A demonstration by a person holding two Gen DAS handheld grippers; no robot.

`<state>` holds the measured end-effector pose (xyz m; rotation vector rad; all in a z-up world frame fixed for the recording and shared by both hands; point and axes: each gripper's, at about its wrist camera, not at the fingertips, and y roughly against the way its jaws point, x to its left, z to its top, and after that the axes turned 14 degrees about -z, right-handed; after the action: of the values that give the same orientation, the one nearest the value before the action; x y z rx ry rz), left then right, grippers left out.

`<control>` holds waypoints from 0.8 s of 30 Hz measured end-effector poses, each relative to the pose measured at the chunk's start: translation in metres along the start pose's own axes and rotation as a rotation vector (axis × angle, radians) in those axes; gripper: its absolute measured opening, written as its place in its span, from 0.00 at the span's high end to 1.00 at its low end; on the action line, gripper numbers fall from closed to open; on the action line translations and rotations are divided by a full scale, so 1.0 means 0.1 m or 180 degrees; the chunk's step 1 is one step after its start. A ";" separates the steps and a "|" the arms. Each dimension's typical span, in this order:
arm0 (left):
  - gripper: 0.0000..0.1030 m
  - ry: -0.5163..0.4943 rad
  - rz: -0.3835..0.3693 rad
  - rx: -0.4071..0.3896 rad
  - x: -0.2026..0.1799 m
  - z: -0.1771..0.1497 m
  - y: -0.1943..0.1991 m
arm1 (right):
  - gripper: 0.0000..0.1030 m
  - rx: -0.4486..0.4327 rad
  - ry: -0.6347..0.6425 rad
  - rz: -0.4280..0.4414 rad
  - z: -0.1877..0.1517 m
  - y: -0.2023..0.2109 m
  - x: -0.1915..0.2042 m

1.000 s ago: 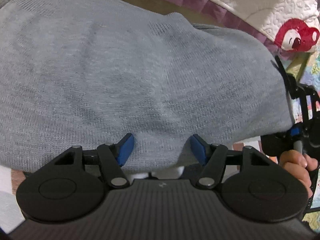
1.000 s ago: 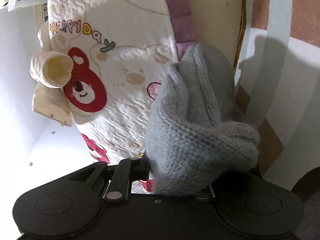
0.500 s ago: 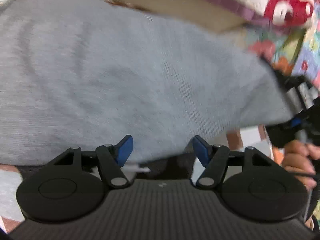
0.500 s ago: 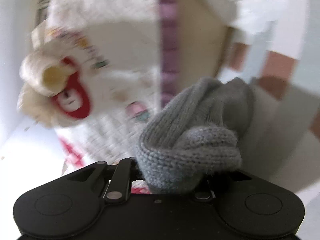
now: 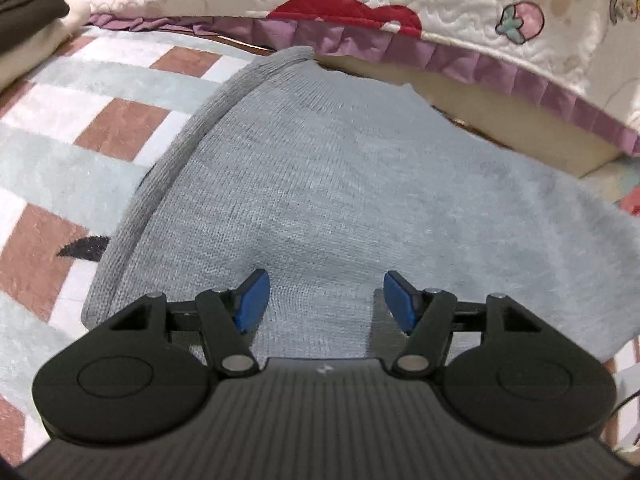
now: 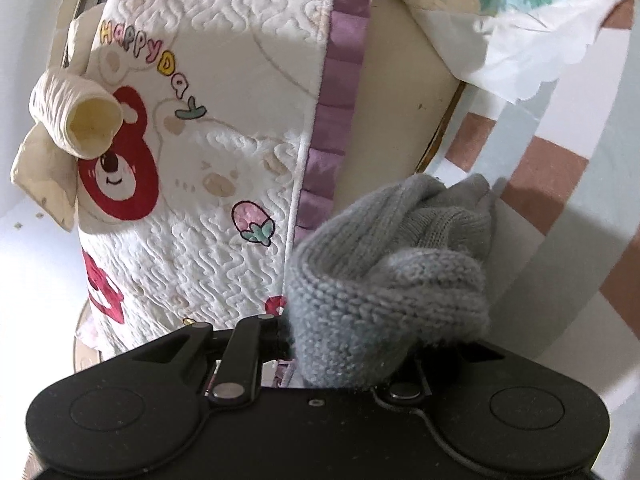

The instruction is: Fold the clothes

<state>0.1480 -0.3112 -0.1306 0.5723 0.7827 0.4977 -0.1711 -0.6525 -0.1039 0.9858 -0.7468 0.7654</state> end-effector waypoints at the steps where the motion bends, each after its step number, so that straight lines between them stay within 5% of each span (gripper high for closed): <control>1: 0.39 0.0033 -0.0056 -0.0017 0.01 0.02 -0.01 | 0.78 -0.0036 0.0133 -0.0025 0.00 -0.02 0.07; 7: 0.40 0.0417 -0.0492 -0.0261 0.25 0.11 0.11 | 0.78 0.0198 0.1465 0.0012 -0.17 -0.28 1.25; 12: 0.40 0.0746 -0.0556 -0.0401 0.54 0.16 0.27 | 0.78 0.0348 0.3097 0.0018 -1.18 -0.85 2.07; 14: 0.40 0.0843 -0.0575 -0.0440 0.65 0.17 0.34 | 0.78 0.0408 0.3776 -0.0092 -1.69 -1.07 2.06; 18: 0.40 0.0813 -0.0572 -0.0407 0.82 0.08 0.45 | 0.77 0.0828 0.4340 -0.0391 -2.30 -1.49 1.63; 21: 0.39 0.0862 -0.0630 -0.0466 0.90 0.04 0.50 | 0.76 0.0623 0.5026 -0.0350 -2.56 -1.47 1.56; 24: 0.39 0.0927 -0.0723 -0.0544 0.95 0.03 0.52 | 0.76 0.0584 0.5059 -0.0288 -2.60 -1.40 1.58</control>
<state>0.1975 -0.2159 -0.1432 0.2495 1.0571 0.4373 0.0780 -0.4304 -0.1283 0.3062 0.7494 1.2330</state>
